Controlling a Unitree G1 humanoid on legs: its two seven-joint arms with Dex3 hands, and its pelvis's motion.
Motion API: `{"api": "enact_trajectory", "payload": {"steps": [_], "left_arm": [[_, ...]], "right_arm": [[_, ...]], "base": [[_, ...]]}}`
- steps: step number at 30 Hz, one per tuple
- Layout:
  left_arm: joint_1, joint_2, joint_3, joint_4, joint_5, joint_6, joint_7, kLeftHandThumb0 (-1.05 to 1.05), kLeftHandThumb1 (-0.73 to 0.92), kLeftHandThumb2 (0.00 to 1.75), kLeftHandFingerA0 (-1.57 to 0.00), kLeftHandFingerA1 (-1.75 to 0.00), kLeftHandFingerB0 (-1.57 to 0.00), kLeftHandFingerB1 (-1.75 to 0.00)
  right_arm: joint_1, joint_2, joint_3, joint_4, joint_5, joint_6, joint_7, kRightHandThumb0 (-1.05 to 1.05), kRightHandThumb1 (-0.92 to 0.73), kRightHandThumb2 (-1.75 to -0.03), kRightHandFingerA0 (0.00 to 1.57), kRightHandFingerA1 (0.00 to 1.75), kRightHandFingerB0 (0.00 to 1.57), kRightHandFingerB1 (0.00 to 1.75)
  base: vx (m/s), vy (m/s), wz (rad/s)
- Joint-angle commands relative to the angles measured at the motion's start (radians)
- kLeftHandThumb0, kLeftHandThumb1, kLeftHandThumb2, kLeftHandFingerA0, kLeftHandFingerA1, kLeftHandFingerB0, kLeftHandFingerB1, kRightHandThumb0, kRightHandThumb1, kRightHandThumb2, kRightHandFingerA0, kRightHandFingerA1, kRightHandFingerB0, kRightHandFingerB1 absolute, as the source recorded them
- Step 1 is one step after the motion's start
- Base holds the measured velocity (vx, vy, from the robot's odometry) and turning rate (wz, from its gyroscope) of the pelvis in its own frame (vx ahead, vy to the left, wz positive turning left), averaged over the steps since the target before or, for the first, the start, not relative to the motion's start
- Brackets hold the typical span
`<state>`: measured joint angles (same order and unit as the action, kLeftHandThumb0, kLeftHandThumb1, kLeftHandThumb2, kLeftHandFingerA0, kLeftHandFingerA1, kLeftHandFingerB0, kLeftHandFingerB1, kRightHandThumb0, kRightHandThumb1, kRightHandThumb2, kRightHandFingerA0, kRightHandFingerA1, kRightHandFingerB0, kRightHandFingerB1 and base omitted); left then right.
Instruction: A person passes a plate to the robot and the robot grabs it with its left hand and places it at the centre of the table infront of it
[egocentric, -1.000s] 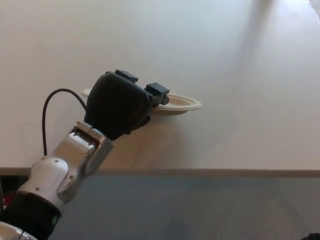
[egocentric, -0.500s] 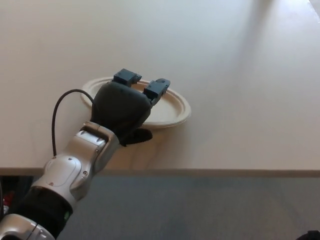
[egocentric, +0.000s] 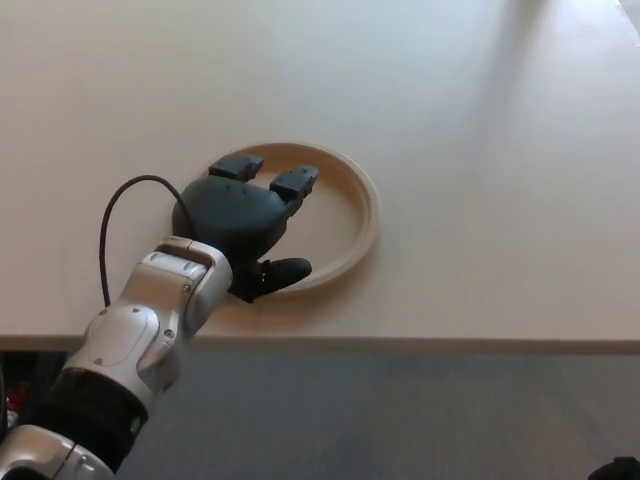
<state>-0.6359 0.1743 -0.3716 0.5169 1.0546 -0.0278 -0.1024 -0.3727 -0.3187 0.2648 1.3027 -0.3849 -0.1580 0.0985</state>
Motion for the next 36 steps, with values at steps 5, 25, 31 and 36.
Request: {"api": "enact_trajectory", "payload": {"steps": [5, 25, 31, 36], "left_arm": [[-0.083, -0.011, 0.143, -0.002, -0.36, 0.188, -0.522, -1.03, 0.92, 0.88, -0.15, -0.34, 0.0, 0.0], [0.405, -0.036, 0.294, -0.973, -0.458, -0.061, -0.161, -0.86, 0.79, 1.15, -0.08, -0.42, -0.04, -0.22], [0.687, 0.0, 0.396, -1.279, -0.6, -0.14, -0.198, -0.83, 0.92, 0.74, -0.17, -0.31, -0.08, -0.23], [1.002, 0.009, 0.51, -1.393, -0.778, -0.293, -0.199, -0.81, 0.91, 0.74, -0.19, -0.3, -0.09, -0.24]], "right_arm": [[-0.049, -0.03, 0.001, 0.0, -0.007, 0.02, 0.022, -0.71, -0.76, -0.63, 0.28, 0.56, 0.24, 0.41], [-0.035, -0.037, 0.014, -0.001, -0.012, 0.001, 0.027, -0.72, -0.78, -0.6, 0.25, 0.56, 0.23, 0.41], [0.013, -0.027, 0.018, 0.008, -0.013, -0.003, 0.02, -0.73, -0.77, -0.63, 0.26, 0.56, 0.23, 0.41], [0.074, -0.014, 0.02, 0.018, -0.01, 0.005, 0.021, -0.71, -0.74, -0.62, 0.26, 0.54, 0.23, 0.39]], "base": [[0.0, 0.0, 0.0], [0.0, 0.0, 0.0], [0.0, 0.0, 0.0], [0.0, 0.0, 0.0]]}}
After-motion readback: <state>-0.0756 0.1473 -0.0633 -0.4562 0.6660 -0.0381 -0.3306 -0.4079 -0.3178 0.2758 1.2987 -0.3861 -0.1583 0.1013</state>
